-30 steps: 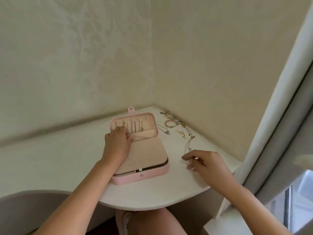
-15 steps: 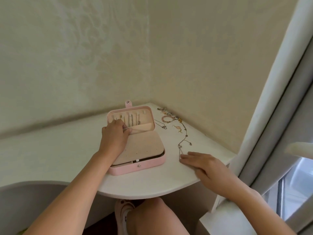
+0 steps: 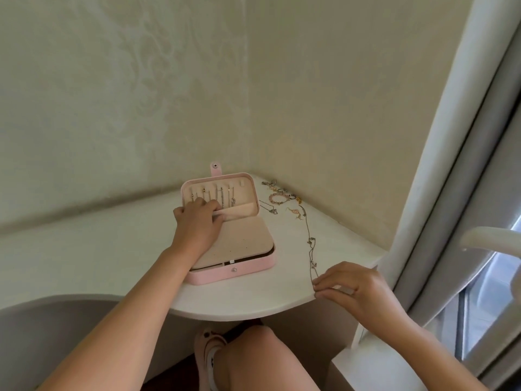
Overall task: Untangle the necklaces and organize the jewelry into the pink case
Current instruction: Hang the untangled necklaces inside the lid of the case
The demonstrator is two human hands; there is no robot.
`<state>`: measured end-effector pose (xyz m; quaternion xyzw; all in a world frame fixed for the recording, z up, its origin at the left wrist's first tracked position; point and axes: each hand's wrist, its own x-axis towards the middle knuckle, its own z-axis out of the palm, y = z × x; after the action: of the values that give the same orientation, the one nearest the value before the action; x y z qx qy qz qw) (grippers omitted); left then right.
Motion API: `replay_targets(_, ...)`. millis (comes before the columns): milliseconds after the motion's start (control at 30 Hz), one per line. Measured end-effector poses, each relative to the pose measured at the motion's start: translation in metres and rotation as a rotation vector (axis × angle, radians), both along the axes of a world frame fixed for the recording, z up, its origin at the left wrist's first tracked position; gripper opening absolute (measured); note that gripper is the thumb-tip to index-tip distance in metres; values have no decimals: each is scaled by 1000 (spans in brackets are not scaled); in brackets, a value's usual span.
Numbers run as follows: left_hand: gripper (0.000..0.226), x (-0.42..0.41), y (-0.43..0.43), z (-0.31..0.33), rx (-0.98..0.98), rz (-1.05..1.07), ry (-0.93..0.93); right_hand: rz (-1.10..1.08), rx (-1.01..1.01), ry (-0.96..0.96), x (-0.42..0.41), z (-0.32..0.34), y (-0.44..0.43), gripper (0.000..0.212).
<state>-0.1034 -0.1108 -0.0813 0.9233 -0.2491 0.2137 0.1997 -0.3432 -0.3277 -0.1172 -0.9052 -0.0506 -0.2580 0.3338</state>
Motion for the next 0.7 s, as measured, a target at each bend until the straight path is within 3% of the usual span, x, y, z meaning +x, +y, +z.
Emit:
replay_targets(100,21,-2,-1,2,-20,-5,-19,-10,171,195,11,21,-4,5)
replay_targets(233,20,-4,1,3,-75,-29,-47,53,340,167,48,84,-6,12)
replay_targets(467,19,-4,0,4,-86,-28,-54,87,176,92,116,204,11,9)
replay_targets(700,18,-1,0,2,-86,-31,-64,176,132,12,153,266,32,7)
